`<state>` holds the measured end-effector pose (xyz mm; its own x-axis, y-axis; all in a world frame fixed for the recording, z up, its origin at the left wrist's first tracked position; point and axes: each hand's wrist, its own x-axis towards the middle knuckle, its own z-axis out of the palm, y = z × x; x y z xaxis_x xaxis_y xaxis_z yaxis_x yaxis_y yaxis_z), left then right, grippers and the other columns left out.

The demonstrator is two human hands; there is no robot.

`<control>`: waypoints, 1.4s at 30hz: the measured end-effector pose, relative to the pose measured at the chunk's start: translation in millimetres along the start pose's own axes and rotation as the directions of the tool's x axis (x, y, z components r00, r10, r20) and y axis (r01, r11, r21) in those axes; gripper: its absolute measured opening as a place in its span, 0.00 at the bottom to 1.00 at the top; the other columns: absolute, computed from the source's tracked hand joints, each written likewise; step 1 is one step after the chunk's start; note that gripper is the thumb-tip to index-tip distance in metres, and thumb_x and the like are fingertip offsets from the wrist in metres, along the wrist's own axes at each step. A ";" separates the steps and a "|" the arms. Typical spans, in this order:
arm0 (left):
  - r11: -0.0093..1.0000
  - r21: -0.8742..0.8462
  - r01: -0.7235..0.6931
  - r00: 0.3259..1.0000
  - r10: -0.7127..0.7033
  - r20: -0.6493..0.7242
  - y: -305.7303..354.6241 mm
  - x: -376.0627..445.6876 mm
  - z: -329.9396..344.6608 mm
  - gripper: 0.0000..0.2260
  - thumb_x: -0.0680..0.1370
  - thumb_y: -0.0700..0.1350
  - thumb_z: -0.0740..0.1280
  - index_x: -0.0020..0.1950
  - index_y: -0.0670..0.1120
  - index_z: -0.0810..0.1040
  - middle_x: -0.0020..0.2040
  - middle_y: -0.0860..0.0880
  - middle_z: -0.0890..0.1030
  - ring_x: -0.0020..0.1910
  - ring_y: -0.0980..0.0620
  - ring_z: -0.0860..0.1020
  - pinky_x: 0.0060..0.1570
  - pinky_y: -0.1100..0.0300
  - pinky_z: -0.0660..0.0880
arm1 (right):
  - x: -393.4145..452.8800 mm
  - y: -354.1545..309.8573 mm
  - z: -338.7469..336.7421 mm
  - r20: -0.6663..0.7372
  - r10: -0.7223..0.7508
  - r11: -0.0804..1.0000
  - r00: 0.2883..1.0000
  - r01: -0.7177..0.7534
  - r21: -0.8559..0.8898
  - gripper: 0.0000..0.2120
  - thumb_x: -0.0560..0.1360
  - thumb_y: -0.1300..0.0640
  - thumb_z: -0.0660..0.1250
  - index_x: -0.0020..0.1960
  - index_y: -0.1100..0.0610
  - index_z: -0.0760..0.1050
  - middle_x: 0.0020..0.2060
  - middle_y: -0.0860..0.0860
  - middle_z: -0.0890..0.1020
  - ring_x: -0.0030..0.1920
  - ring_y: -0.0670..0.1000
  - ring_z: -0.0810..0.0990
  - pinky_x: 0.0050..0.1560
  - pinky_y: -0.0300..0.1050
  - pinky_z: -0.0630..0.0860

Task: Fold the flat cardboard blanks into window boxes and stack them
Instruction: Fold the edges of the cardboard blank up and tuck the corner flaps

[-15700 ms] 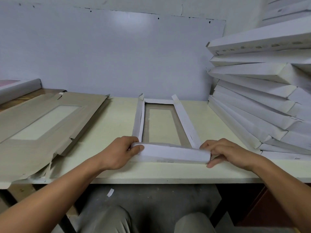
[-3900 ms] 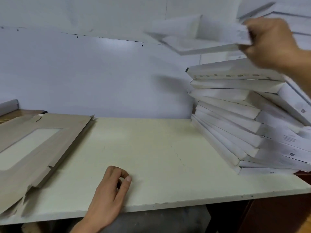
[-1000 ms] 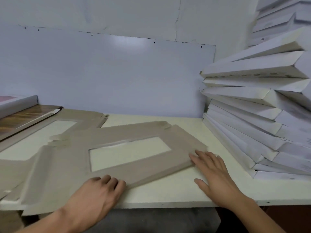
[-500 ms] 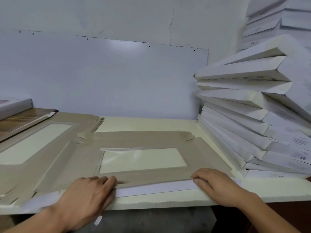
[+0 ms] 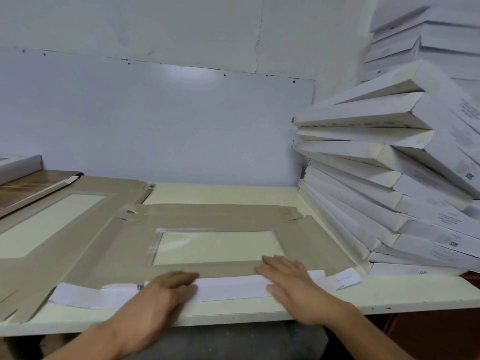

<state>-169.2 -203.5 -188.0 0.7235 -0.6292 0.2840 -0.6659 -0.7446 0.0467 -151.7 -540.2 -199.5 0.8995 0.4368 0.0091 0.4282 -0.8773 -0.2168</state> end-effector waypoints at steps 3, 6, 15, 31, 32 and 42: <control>0.997 0.076 -0.027 0.995 0.019 0.095 27.3 11.1 13.5 0.28 0.84 0.56 0.44 0.63 0.49 0.82 0.65 0.52 0.79 0.62 0.56 0.78 0.58 0.63 0.76 | 14.6 -43.0 14.6 0.105 -0.019 0.992 0.994 0.031 -0.121 0.34 0.78 0.31 0.36 0.80 0.43 0.38 0.78 0.39 0.38 0.76 0.40 0.32 0.76 0.54 0.31; 0.985 0.174 0.014 0.980 -0.048 0.195 43.9 15.3 15.9 0.30 0.82 0.61 0.42 0.65 0.50 0.80 0.66 0.52 0.78 0.64 0.58 0.77 0.57 0.62 0.77 | 26.3 -70.1 24.2 0.123 -0.050 0.995 0.991 0.060 -0.080 0.46 0.70 0.25 0.29 0.80 0.50 0.36 0.79 0.42 0.37 0.76 0.39 0.31 0.76 0.52 0.32; 0.998 -0.009 0.055 0.933 -0.048 0.356 -14.6 -19.9 -7.1 0.33 0.77 0.67 0.41 0.74 0.55 0.28 0.74 0.64 0.29 0.70 0.70 0.28 0.70 0.69 0.29 | -9.3 -0.2 3.0 0.176 0.170 0.978 0.970 -0.145 -0.148 0.41 0.73 0.30 0.28 0.79 0.53 0.32 0.78 0.43 0.33 0.75 0.41 0.29 0.76 0.50 0.33; 0.995 -0.061 0.077 0.986 -0.085 -0.144 -78.4 -45.4 8.6 0.22 0.78 0.69 0.57 0.61 0.58 0.78 0.58 0.62 0.72 0.56 0.66 0.69 0.53 0.69 0.69 | -46.2 48.1 -7.4 0.028 0.251 0.956 0.968 -0.243 -0.165 0.25 0.83 0.38 0.44 0.79 0.36 0.44 0.77 0.38 0.34 0.75 0.41 0.29 0.75 0.54 0.29; 0.997 -0.053 0.060 0.986 -0.067 -0.154 -76.4 -41.5 4.5 0.19 0.78 0.68 0.57 0.57 0.59 0.78 0.54 0.63 0.70 0.53 0.64 0.69 0.50 0.68 0.68 | -42.7 42.9 -7.9 0.003 0.218 0.961 0.976 -0.214 -0.175 0.24 0.83 0.38 0.46 0.78 0.35 0.48 0.77 0.38 0.38 0.77 0.43 0.33 0.76 0.54 0.32; 0.974 0.030 0.226 0.973 -0.225 -0.048 -63.8 -3.5 -6.0 0.20 0.80 0.62 0.47 0.41 0.52 0.69 0.39 0.54 0.74 0.39 0.54 0.74 0.41 0.57 0.70 | 9.5 1.5 -10.5 -0.204 0.100 0.994 0.974 -0.107 -0.023 0.18 0.83 0.41 0.49 0.48 0.46 0.76 0.41 0.42 0.73 0.45 0.45 0.72 0.47 0.44 0.71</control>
<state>-130.4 -152.4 -186.2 0.8451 -0.4342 0.3119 -0.4790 -0.8741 0.0810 -141.5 -539.5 -189.5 0.9364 0.2972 0.1866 0.3317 -0.9232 -0.1941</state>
